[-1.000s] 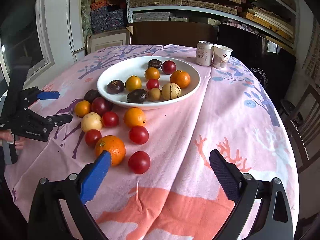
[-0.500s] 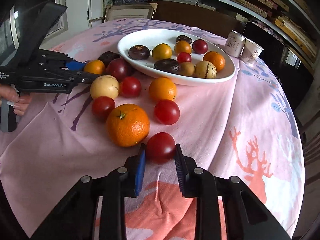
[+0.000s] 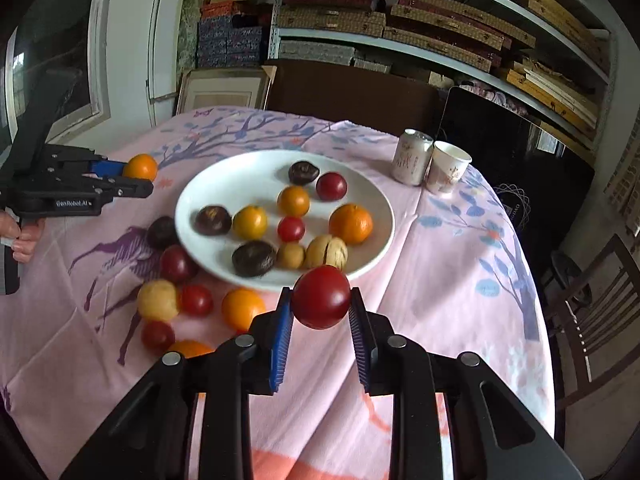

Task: Organize fruits
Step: 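Carry the orange and tomato over the white plate and open both tools, then grasp a dark mangosteen with the left tool while the right tool grasps a large orange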

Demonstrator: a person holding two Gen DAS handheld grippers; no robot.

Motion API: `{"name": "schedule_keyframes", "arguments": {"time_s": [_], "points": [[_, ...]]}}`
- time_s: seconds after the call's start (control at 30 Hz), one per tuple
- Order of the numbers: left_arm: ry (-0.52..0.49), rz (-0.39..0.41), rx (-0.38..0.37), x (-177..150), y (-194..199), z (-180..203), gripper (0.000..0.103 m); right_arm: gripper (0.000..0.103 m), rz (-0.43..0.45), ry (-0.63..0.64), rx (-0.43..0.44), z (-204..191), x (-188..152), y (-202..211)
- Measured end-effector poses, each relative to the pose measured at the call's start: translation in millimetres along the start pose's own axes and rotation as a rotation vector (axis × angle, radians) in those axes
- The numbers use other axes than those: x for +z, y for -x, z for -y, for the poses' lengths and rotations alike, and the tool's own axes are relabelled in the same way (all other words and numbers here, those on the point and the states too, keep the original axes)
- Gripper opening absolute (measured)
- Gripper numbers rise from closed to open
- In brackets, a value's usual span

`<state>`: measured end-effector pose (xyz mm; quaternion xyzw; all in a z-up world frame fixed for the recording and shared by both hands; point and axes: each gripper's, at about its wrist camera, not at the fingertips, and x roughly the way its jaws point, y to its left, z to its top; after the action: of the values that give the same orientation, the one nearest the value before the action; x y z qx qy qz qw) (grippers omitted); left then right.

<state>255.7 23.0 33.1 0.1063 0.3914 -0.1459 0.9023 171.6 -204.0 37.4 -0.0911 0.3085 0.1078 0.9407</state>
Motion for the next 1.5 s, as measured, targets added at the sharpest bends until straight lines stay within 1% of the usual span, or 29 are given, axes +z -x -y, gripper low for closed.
{"name": "schedule_keyframes", "arguments": {"time_s": [0.07,0.1,0.17,0.23,0.33,0.37,0.4,0.43,0.47,0.5,0.53,0.57,0.63,0.7,0.8,0.87,0.93,1.0,1.13,1.17,1.27,1.37,1.43,1.47,1.5], "points": [[0.005,-0.009,0.015,14.8,-14.6,-6.2,0.039,0.028,0.002,-0.009,0.052,5.0,17.0,-22.9],[0.001,-0.009,0.009,21.5,-22.7,-8.6,0.039,0.028,0.002,0.008,0.059,3.5,23.3,-33.7],[-0.010,-0.013,-0.003,31.1,-39.2,-10.4,0.039,0.028,-0.009,0.048,0.033,-0.7,36.0,-59.2],[-0.013,-0.025,-0.028,37.1,-57.5,-9.4,0.039,0.028,-0.035,0.040,0.017,-1.7,42.0,-81.4],[-0.024,-0.052,-0.052,36.4,-79.1,-5.0,0.039,0.028,-0.076,0.035,0.014,-4.1,43.1,-106.4],[-0.031,-0.036,-0.065,35.1,-82.2,-3.8,0.039,0.033,-0.087,0.037,0.005,-5.0,42.8,-112.0],[-0.039,-0.031,-0.072,33.6,-84.1,-2.6,0.040,0.040,-0.089,0.036,-0.011,-5.3,42.2,-114.7],[-0.037,-0.020,-0.084,32.3,-83.8,-2.2,0.049,0.068,-0.094,0.031,-0.032,-5.3,41.1,-115.3],[-0.029,-0.002,-0.120,30.5,-80.1,-2.0,0.074,0.089,-0.090,0.021,-0.049,-4.7,38.8,-111.9],[-0.014,0.006,-0.103,29.2,-75.1,-2.2,0.094,0.094,-0.069,0.012,-0.059,-4.2,37.1,-104.7],[0.002,0.022,-0.072,27.4,-69.4,-3.0,0.098,0.095,-0.050,0.008,-0.063,-3.7,35.0,-96.2],[0.002,0.032,-0.065,25.6,-61.7,-3.7,0.098,0.096,-0.044,0.002,-0.070,-3.3,32.7,-87.3],[-0.006,0.041,-0.091,19.5,-46.3,-6.0,0.098,0.099,-0.037,-0.019,-0.058,-2.8,25.4,-66.1],[-0.007,0.048,-0.086,10.6,-32.3,-9.7,0.098,0.099,-0.027,-0.050,-0.026,-5.8,13.0,-44.3],[-0.012,0.035,-0.071,-8.6,-16.3,-14.6,0.098,0.099,-0.044,-0.077,0.020,-17.7,-7.2,-23.5],[-0.024,0.011,-0.053,-23.9,-11.4,-16.5,0.098,0.099,-0.064,-0.066,0.036,-29.4,-20.6,-14.3],[-0.041,0.009,-0.042,-41.5,-8.3,-19.8,0.098,0.099,-0.077,-0.038,0.038,-43.9,-30.9,-8.7],[-0.047,-0.003,-0.041,-55.9,-10.0,-24.8,0.098,0.099,-0.092,0.009,0.030,-58.1,-37.3,-4.9],[-0.016,-0.049,-0.092,-62.5,-22.7,-30.6,0.098,0.099,-0.102,0.094,-0.016,-80.5,-44.2,-3.1],[-0.030,-0.055,-0.084,-61.6,-26.3,-28.8,0.098,0.099,-0.102,0.100,-0.018,-82.0,-44.3,-4.2],[-0.104,-0.044,-0.014,-57.2,-33.2,-16.6,0.098,0.099,-0.113,0.081,-0.006,-80.6,-45.4,-10.1],[-0.147,-0.062,0.029,-54.1,-41.4,-1.8,0.098,0.099,-0.135,0.062,-0.016,-77.0,-46.9,-18.6],[-0.161,-0.087,0.042,-53.5,-50.6,6.7,0.098,0.099,-0.147,0.033,0.004,-73.3,-47.6,-25.0],[-0.166,-0.104,0.045,-53.4,-56.2,9.9,0.099,0.099,-0.151,0.015,0.028,-71.5,-47.4,-27.9],[-0.151,-0.085,0.042,-51.1,-55.9,10.1,0.099,0.099,-0.157,0.002,0.062,-70.5,-47.9,-30.9]]}}
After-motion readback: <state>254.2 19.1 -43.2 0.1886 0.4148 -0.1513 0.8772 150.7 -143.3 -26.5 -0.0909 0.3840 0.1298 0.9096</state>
